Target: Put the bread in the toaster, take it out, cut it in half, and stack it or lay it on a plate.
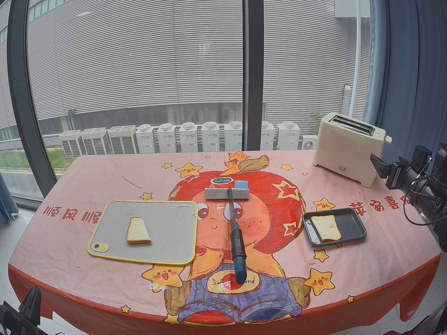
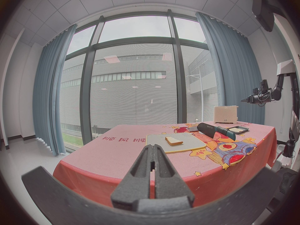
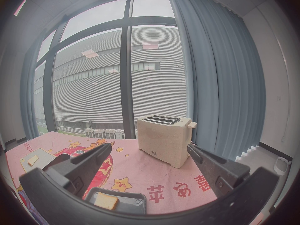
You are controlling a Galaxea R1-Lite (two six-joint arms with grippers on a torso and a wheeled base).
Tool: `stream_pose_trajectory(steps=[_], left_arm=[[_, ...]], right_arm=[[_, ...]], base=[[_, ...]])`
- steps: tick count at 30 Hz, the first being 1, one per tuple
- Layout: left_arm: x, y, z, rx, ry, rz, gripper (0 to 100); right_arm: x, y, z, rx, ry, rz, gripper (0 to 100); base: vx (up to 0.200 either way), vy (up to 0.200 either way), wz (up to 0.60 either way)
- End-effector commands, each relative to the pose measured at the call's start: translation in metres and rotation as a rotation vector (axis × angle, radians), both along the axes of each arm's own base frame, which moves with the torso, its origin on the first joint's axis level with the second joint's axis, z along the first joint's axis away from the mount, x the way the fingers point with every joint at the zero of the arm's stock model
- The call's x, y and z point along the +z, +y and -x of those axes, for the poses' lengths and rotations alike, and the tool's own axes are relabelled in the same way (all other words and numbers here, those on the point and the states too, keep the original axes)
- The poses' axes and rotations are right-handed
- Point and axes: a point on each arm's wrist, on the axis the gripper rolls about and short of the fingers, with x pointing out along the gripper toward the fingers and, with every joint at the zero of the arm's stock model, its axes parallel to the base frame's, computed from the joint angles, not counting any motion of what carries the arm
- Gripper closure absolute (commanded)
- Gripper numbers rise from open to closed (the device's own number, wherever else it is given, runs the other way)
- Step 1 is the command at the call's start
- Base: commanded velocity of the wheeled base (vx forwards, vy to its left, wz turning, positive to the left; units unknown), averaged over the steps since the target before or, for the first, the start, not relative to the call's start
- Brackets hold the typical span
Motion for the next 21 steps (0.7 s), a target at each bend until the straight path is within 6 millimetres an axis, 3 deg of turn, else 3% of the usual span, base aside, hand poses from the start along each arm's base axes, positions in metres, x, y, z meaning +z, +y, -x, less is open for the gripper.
stream_pose_trajectory(steps=[1,9,14,21], left_arm=[[-0.005,0.000,0.000,0.000,0.001,0.000,100],[-0.005,0.000,0.000,0.001,0.001,0.000,100],[-0.005,0.000,0.000,0.001,0.001,0.000,100],[-0.005,0.000,0.000,0.000,0.001,0.000,100]], right_arm=[[0.003,0.003,0.004,0.013,-0.013,0.001,0],[0.006,0.001,0.023,0.010,-0.031,0.003,0],[0.010,-0.003,0.057,0.012,-0.072,0.002,0],[0.011,-0.005,0.084,0.012,-0.103,0.002,0]], base=[[0.000,0.000,0.00],[0.000,0.000,0.00],[0.000,0.000,0.00],[0.000,0.000,0.00]])
